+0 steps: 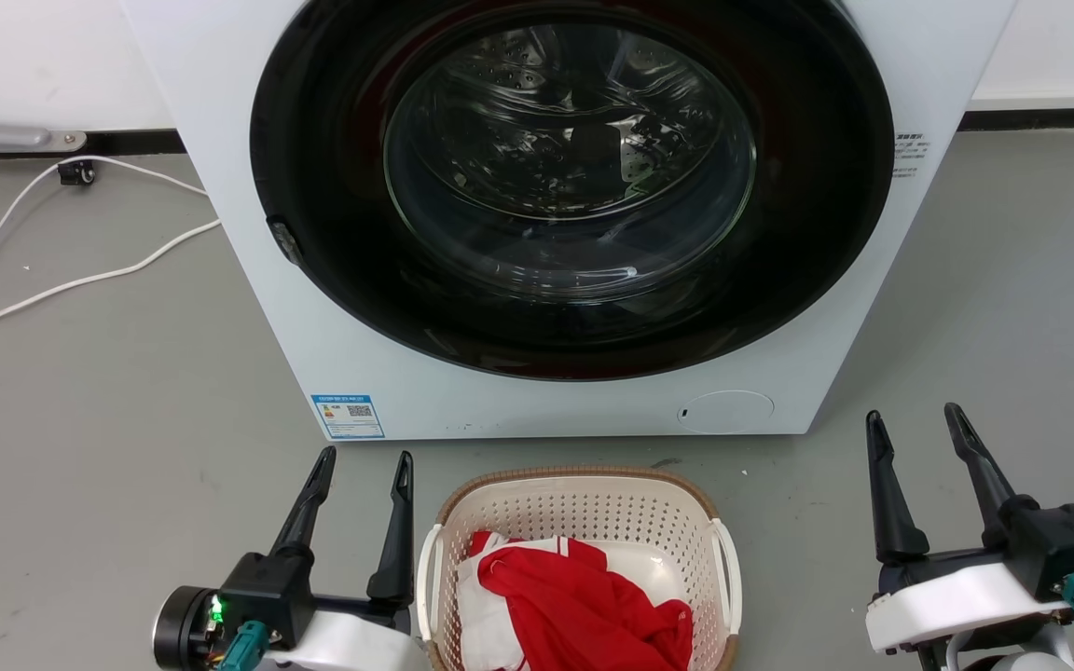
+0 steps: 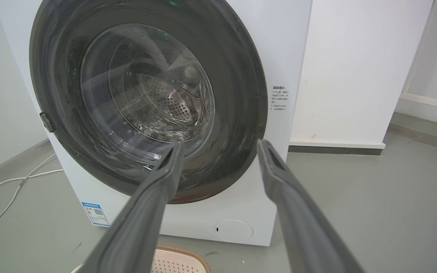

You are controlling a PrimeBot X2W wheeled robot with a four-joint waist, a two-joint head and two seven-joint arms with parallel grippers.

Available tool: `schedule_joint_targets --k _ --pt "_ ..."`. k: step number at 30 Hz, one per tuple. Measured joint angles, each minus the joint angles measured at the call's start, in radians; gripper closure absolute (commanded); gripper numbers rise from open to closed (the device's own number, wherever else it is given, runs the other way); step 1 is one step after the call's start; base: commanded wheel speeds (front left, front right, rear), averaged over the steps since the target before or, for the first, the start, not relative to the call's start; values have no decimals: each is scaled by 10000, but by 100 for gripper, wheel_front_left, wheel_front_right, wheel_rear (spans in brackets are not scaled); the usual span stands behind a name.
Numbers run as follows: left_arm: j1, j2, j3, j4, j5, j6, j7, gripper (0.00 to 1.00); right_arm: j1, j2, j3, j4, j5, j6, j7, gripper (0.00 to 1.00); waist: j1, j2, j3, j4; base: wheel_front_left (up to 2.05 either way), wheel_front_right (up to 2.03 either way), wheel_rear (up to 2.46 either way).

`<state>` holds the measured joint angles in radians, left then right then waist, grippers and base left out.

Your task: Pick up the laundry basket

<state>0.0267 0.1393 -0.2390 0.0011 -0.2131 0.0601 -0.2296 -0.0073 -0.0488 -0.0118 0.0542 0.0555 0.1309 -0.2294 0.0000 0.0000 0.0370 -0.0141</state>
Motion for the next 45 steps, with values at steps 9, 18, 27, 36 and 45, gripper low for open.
schedule_joint_targets --k 9,18,27,36,45 --pt "130 -290 339 525 863 -268 -186 0 -1 -2 -15 73 -242 0 -178 0 0 0 27 -6 0 0 0" --pt "154 -462 468 637 1578 -516 -307 0 -1 -4 8 35 -828 2 -332 0 0 0 27 -29 0 0 0" --pt "192 -596 639 696 1716 -660 -332 0 -4 -4 -8 44 -834 2 -334 0 0 0 73 -44 0 0 0" --pt "196 -686 775 796 1724 -769 -334 0 -26 -4 -27 67 -903 0 -334 0 0 0 119 -42 0 0 0" --pt "205 -742 907 819 1737 -851 -334 0 -36 -4 52 102 -917 2 -334 0 0 0 272 -91 0 0 0"
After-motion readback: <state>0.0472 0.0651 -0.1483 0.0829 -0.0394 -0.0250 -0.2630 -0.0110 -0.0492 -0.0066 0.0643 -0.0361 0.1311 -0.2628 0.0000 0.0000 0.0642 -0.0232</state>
